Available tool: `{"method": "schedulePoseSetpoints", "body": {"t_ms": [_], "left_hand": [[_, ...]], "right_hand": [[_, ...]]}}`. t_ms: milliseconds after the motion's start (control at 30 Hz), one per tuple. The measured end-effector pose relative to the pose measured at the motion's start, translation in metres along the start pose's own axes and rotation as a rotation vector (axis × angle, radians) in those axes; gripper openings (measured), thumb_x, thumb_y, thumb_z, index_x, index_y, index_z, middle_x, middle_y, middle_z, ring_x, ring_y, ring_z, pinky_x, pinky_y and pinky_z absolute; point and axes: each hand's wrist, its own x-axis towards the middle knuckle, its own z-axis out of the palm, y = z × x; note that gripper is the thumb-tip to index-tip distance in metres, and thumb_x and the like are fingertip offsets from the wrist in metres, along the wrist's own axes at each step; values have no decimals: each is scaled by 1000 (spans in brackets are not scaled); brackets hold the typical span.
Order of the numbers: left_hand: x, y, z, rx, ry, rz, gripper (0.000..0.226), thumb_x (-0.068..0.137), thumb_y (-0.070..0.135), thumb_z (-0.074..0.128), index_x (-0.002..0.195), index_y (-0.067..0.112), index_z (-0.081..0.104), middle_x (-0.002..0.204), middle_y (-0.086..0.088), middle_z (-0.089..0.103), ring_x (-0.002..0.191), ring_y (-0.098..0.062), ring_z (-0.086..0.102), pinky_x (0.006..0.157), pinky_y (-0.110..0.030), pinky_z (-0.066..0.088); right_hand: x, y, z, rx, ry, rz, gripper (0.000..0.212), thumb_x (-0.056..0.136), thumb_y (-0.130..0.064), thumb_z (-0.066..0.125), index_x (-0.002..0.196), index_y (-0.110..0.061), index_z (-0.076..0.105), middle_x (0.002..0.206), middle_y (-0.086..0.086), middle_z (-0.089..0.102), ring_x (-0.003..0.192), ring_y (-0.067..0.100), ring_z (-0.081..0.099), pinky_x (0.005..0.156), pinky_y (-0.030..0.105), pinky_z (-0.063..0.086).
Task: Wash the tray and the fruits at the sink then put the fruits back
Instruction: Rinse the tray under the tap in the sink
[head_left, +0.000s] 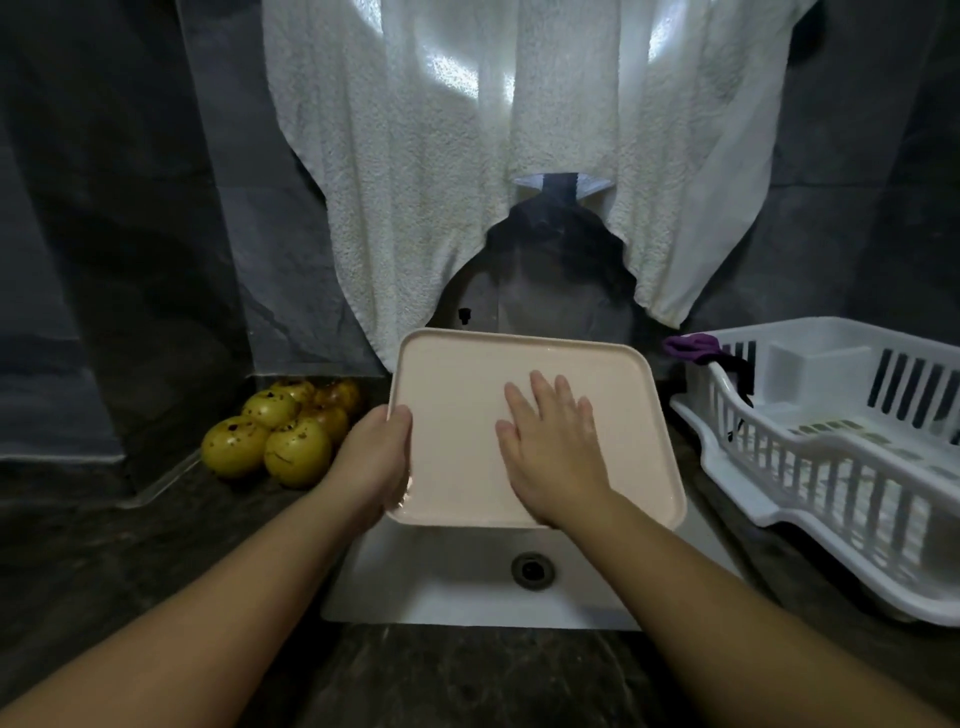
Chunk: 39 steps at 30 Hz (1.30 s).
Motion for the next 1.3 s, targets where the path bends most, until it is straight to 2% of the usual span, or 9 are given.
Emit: {"method": "schedulePoseSetpoints", "body": {"t_ms": [133, 300, 433, 600, 733, 833, 967, 1100, 1300], "left_hand": [[-7, -12, 6, -95, -42, -111, 31, 110, 31, 46, 94, 19, 69, 86, 2, 77, 79, -13, 73, 65, -26, 53], [-16, -20, 0, -69, -28, -152, 33, 111, 34, 44, 92, 18, 66, 85, 5, 73, 73, -9, 70, 58, -21, 48], [-23, -14, 17, -167, -93, -225, 31, 111, 35, 44, 97, 19, 67, 83, 1, 79, 77, -17, 76, 61, -28, 56], [-23, -13, 1, -242, -43, -244, 33, 112, 30, 43, 95, 14, 66, 73, 5, 78, 64, -13, 75, 54, -23, 55], [-31, -16, 2, -250, -112, -295, 30, 112, 31, 44, 104, 14, 67, 85, -3, 81, 75, -21, 77, 63, -32, 59], [-37, -27, -7, -242, -108, -317, 28, 112, 31, 45, 111, 12, 66, 95, -11, 80, 86, -30, 77, 78, -44, 63], [-45, -31, -7, -216, -141, -356, 27, 113, 29, 43, 112, 12, 65, 105, -14, 78, 98, -34, 75, 92, -50, 60], [-49, -46, -20, -131, -128, -388, 27, 112, 27, 45, 110, 10, 67, 106, -17, 77, 99, -37, 73, 94, -53, 59], [-44, -56, -23, -134, -156, -521, 28, 109, 28, 52, 115, 6, 67, 95, -17, 79, 81, -33, 77, 69, -40, 61]], "right_hand": [[-4, -17, 12, -124, -165, -364, 65, 100, -64, 12, 161, -41, 8, 172, -6, -5, 157, 24, -9, 123, 53, -7], [1, 36, -3, -147, -252, 57, 73, 100, -69, 12, 162, -35, -3, 171, -3, -15, 156, 29, -15, 124, 56, -7], [-1, 0, 11, -137, -252, -276, 81, 92, -76, 5, 162, -37, -4, 169, -11, -16, 156, 23, -18, 120, 57, -13], [-3, 35, 4, -87, -288, 52, 81, 97, -72, 13, 163, -28, -4, 170, -8, -15, 157, 28, -14, 124, 57, -7], [-11, 8, 14, -93, -287, -275, 81, 93, -74, 5, 162, -32, -4, 169, -14, -13, 157, 19, -15, 125, 54, -8], [-12, 33, 1, -99, -228, 25, 75, 100, -66, 13, 163, -26, 1, 171, -5, -7, 158, 26, -9, 125, 53, -5], [-22, 26, 4, -153, -219, -146, 62, 107, -52, 16, 163, -26, 12, 172, -1, 5, 158, 26, 0, 125, 49, 1], [-27, 75, -19, -287, -7, 117, 58, 105, -39, 38, 159, -19, 29, 166, 13, 25, 154, 36, 14, 125, 51, 17], [-35, 123, -32, 523, -286, 692, 33, 100, -33, 55, 124, -12, 64, 105, 11, 70, 94, 31, 67, 83, 42, 58]]}}
